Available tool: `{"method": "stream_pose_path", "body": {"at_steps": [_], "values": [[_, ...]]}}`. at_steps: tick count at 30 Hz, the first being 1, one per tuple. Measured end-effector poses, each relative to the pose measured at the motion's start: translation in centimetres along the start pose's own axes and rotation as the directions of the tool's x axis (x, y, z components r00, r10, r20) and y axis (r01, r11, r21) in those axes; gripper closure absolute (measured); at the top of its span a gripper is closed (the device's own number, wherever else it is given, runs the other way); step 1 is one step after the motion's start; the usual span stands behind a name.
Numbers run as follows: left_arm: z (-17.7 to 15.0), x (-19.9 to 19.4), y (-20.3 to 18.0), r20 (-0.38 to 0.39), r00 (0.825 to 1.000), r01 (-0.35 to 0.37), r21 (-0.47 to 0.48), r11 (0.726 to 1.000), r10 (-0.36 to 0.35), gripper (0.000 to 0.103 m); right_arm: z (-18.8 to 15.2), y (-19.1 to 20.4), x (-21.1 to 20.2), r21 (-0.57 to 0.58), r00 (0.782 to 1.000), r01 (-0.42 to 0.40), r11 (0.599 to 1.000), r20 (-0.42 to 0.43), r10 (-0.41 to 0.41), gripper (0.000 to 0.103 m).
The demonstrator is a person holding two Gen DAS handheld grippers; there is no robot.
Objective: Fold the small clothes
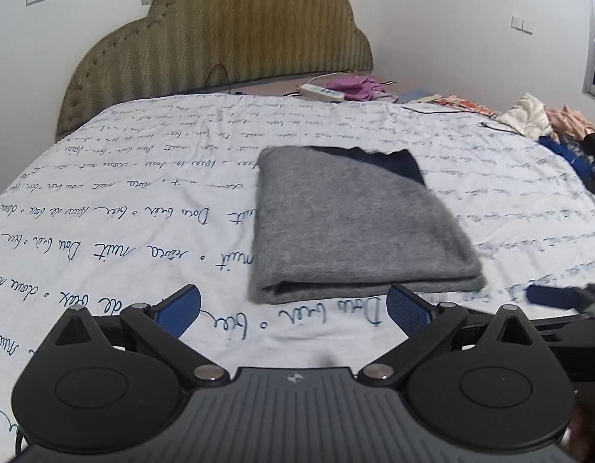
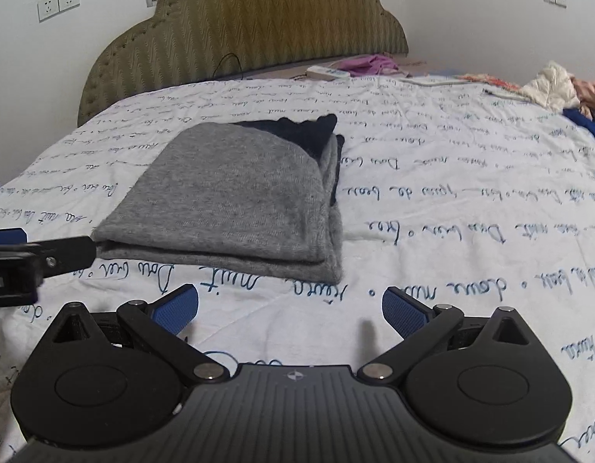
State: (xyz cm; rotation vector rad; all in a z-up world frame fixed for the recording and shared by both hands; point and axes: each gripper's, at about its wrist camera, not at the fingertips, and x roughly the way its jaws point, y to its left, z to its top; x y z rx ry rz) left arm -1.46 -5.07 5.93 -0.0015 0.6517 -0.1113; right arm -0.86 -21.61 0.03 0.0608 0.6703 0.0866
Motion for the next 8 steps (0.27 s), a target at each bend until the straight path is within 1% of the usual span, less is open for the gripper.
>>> {"method": "stream_pose_path", "body": {"at_steps": [3, 5, 6, 8], "values": [[-0.1, -0.6, -0.4, 0.001, 1.000, -0.006, 0.000, 1.000, 0.006, 0.000, 0.0, 0.1, 0.0, 0.016, 1.000, -0.020, 1.000, -0.018, 0.020, 0.001], [-0.2, -0.4, -0.5, -0.021, 0.999, -0.033, -0.011, 0.999, 0.033, 0.000, 0.0, 0.4, 0.0, 0.009, 0.999, -0.030, 1.000, -0.022, 0.030, 0.001], [-0.4, -0.1, -0.5, -0.034, 0.999, -0.035, -0.010, 0.999, 0.035, 0.000, 0.0, 0.6, 0.1, 0.004, 0.999, -0.035, 0.999, -0.026, 0.035, 0.001], [-0.7, 0.2, -0.2, -0.039, 0.998, -0.050, -0.022, 0.998, 0.049, 0.000, 0.1, 1.1, 0.5, -0.009, 0.998, -0.032, 0.999, -0.047, 0.031, 0.001]]}}
